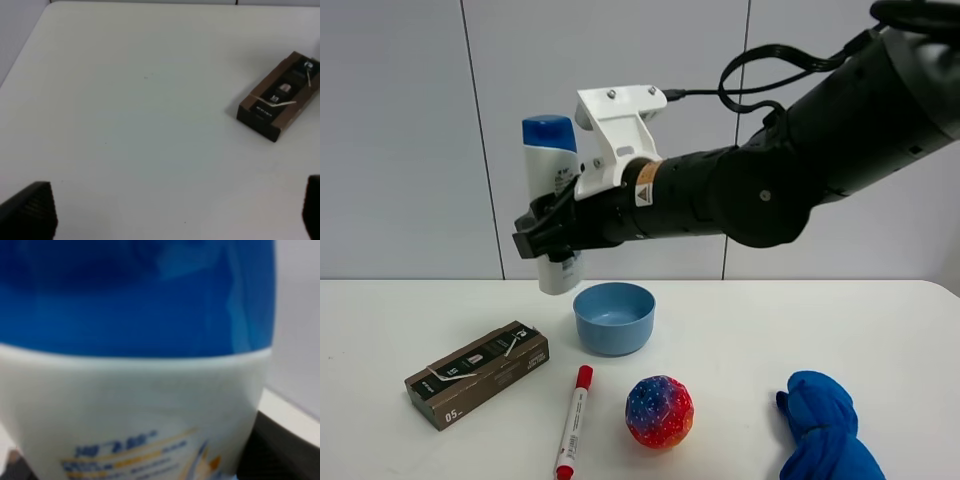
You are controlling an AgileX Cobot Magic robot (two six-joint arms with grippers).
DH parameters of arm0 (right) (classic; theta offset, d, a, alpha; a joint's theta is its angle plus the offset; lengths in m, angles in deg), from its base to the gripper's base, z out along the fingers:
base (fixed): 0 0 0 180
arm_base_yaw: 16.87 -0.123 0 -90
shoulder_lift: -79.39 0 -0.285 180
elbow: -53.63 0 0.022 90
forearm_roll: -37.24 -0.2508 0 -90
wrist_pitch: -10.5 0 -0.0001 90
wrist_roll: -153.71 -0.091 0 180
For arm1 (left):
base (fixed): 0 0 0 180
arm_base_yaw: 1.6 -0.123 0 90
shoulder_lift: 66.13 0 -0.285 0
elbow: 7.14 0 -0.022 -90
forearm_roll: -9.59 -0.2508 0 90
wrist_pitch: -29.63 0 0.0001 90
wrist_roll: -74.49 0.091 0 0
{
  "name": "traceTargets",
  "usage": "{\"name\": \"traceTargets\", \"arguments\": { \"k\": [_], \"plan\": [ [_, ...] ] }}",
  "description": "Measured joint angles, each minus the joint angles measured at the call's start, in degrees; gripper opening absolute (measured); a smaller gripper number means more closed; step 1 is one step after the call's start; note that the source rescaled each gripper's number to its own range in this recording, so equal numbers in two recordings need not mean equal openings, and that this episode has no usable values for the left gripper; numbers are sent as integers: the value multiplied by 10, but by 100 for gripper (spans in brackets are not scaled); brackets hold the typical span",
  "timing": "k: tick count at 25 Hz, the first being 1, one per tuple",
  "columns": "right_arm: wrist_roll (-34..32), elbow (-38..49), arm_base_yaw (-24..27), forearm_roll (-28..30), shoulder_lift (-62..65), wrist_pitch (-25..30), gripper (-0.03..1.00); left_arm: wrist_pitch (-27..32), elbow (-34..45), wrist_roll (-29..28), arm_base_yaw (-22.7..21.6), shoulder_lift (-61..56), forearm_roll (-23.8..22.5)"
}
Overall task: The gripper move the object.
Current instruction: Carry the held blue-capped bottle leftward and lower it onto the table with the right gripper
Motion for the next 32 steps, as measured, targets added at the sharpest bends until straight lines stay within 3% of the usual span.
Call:
{"name": "traceTargets", "arguments": {
  "k": [9,18,32],
  "plan": [
    [0,-30,-45,0,0,17,1,0,0,0,0,0,0],
    [-13,-47,-53,1,-16,43,1,0,0,0,0,0,0],
    [-13,-192,-70,4,-157,49,1,0,0,0,0,0,0]
  ]
}}
